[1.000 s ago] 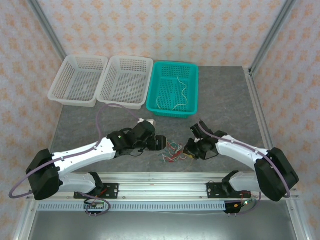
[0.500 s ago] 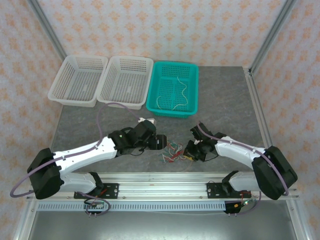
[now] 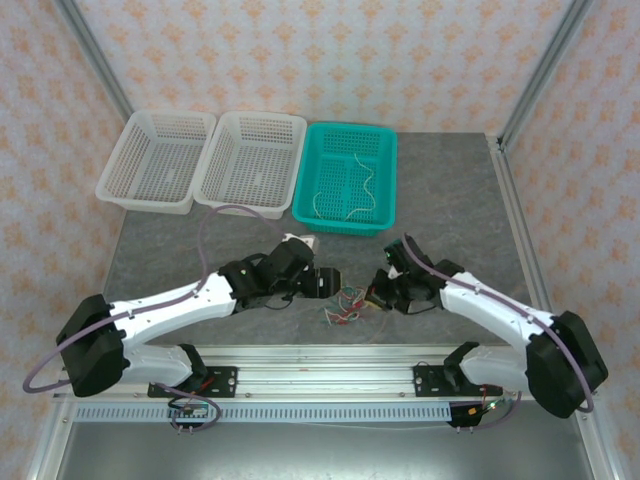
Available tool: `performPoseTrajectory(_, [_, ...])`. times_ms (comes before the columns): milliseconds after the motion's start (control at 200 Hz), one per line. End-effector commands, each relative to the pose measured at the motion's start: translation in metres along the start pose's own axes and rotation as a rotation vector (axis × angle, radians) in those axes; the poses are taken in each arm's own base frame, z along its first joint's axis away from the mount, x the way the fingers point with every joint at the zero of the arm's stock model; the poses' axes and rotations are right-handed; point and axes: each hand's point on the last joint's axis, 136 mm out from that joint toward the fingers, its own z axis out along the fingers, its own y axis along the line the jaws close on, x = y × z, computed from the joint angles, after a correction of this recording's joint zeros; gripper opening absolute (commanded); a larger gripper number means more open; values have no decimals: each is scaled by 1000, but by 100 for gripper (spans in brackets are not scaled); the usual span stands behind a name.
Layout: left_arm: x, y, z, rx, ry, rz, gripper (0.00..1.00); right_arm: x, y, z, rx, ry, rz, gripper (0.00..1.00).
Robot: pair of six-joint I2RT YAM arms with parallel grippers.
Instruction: Untangle the cables
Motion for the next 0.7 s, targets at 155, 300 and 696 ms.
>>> performPoseTrajectory(155, [-10, -7, 35, -89, 52, -60, 81, -1, 84, -36, -278, 1, -79, 0])
performPoseTrajectory(300, [-8, -10, 52, -14, 17, -141, 76, -8, 91, -47, -302, -59, -82, 0])
performPoseTrajectory(696, [-22, -35, -32, 171, -167, 305, 65, -26, 107, -57, -252, -125, -114, 0])
